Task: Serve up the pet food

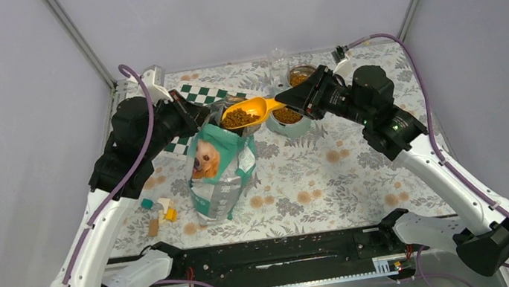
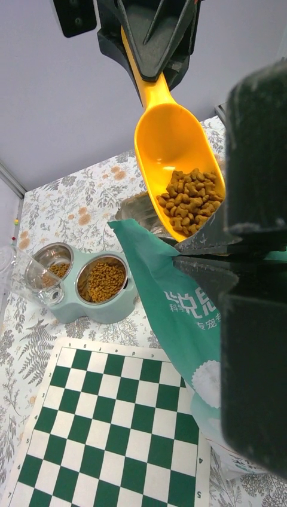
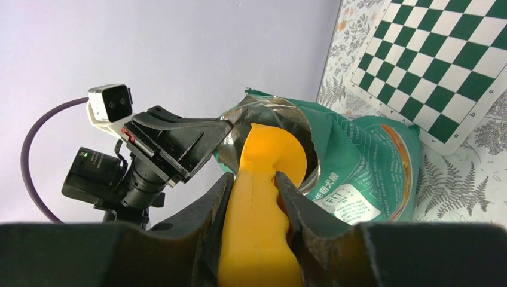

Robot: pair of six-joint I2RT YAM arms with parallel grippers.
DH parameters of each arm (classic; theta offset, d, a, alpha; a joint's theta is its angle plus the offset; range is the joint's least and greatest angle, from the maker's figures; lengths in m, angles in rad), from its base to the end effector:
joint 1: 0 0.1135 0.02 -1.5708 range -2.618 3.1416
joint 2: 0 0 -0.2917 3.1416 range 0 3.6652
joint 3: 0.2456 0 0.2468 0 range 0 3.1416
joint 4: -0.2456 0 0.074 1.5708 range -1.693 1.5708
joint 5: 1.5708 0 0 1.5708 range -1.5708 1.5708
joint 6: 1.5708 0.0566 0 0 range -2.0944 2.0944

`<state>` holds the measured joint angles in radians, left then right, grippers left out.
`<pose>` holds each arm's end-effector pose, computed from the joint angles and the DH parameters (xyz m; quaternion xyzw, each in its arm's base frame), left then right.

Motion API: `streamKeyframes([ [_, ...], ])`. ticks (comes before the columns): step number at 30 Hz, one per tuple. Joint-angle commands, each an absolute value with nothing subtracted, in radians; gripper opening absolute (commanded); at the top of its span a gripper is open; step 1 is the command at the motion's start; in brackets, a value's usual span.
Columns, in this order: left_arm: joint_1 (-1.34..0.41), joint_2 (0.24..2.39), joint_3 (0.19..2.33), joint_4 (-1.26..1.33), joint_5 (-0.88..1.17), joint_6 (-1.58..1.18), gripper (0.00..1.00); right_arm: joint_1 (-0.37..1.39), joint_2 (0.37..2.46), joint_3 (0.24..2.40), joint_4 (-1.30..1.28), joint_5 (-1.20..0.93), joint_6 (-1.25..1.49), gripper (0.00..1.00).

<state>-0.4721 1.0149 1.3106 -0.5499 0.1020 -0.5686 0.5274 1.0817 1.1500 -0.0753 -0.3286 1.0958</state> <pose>0.1788 -0.0978 0.4557 -0.0069 0.7906 -0.3388 0.5101 0.2027 0.1392 0.4463 0.0857 0.7043 0.5841 0.3943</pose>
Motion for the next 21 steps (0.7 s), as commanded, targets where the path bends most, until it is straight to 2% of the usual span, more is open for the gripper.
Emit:
streamKeyframes([
  [1,-0.471,0.968,1.368,-0.443,0.102,-0.580,0.00,0.522,1.049,1.161,-0.031,-0.279,1.050,0.00],
  [13,-0.471,0.983,1.407,-0.463,0.131,-0.587,0.00,0.522,1.085,1.212,0.063,-0.385,0.807,0.00],
  [21,-0.471,0.975,1.396,-0.439,0.147,-0.580,0.00,0.522,1.065,1.157,0.201,-0.422,0.769,0.00],
])
